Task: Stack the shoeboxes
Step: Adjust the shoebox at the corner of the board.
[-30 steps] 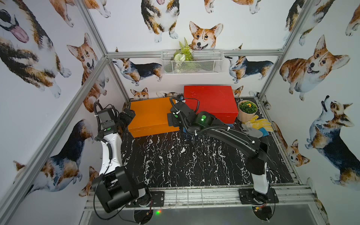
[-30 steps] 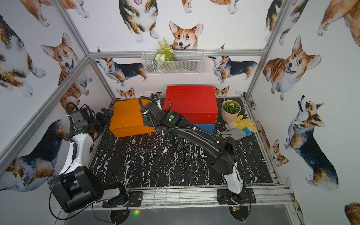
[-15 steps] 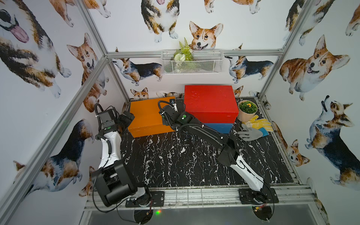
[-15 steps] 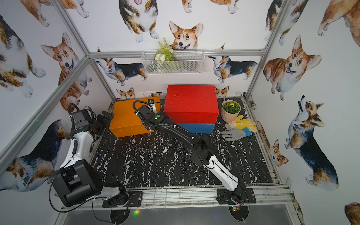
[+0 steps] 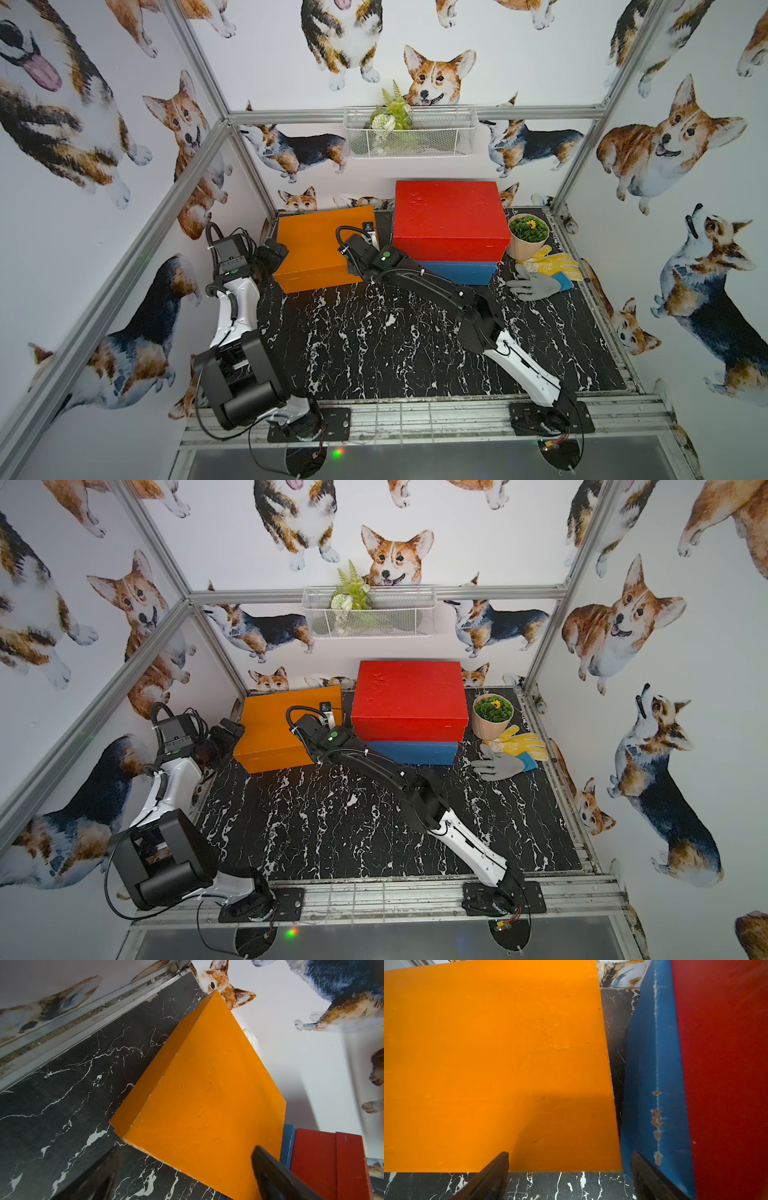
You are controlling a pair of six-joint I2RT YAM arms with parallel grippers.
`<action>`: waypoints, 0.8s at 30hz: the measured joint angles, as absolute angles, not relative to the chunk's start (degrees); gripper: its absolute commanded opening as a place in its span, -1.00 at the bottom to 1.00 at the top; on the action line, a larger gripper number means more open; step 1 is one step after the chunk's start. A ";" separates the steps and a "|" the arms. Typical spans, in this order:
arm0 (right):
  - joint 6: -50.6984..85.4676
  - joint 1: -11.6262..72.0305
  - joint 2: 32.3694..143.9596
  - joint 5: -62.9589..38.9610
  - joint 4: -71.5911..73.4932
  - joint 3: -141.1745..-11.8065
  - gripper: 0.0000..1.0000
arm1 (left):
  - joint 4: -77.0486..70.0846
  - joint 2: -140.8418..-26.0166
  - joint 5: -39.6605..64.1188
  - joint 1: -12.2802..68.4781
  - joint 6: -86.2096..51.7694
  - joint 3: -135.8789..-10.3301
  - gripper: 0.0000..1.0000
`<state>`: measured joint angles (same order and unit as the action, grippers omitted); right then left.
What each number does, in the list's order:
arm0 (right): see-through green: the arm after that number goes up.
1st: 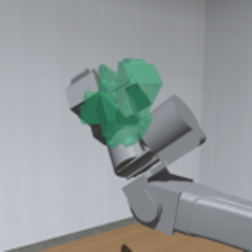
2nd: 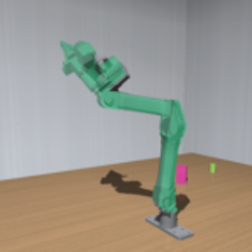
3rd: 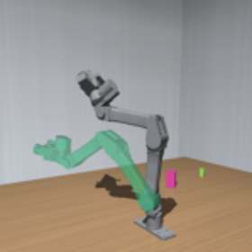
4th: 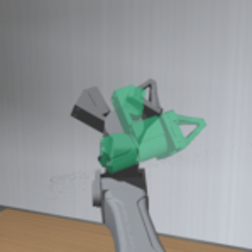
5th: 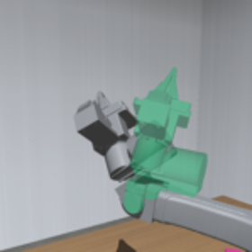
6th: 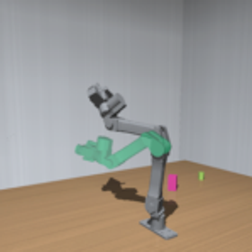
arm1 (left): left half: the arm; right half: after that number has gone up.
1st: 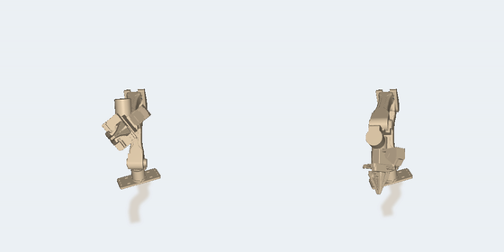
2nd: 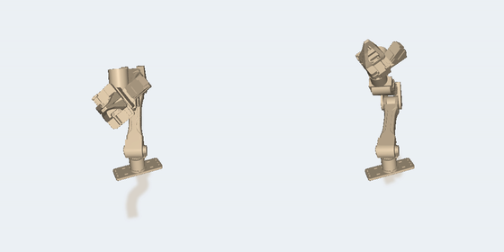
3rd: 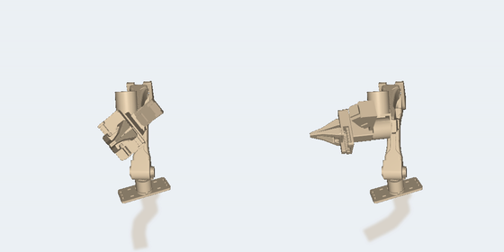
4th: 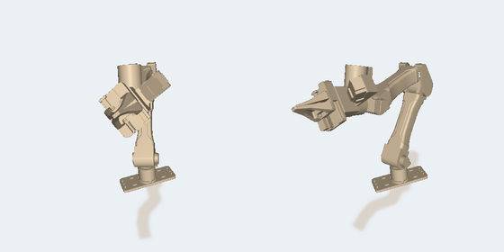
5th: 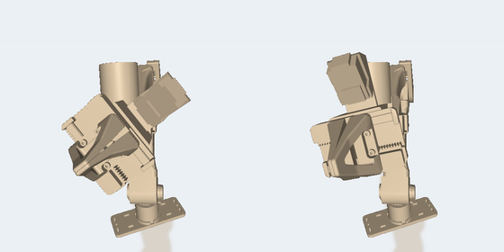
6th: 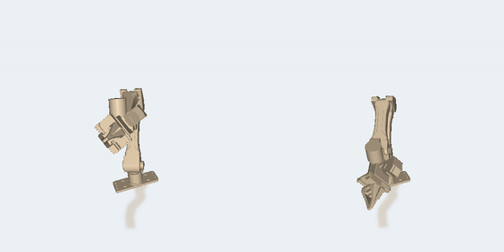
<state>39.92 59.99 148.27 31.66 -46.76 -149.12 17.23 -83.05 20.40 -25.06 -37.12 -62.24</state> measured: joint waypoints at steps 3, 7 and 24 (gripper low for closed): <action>40.42 59.86 149.01 31.59 -46.09 -149.60 0.84 | 16.53 -83.96 20.78 -25.06 -37.21 -62.35 1.00; 40.91 59.35 150.15 31.18 -44.71 -150.52 0.83 | 15.73 -85.65 21.65 -25.06 -37.36 -62.70 1.00; 42.11 65.60 147.92 25.17 -42.30 -144.90 0.80 | 17.78 -82.87 23.94 -22.96 -36.32 -58.39 1.00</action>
<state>42.11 65.60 147.92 25.17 -42.30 -144.90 17.78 -82.87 23.94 -22.96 -36.32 -58.39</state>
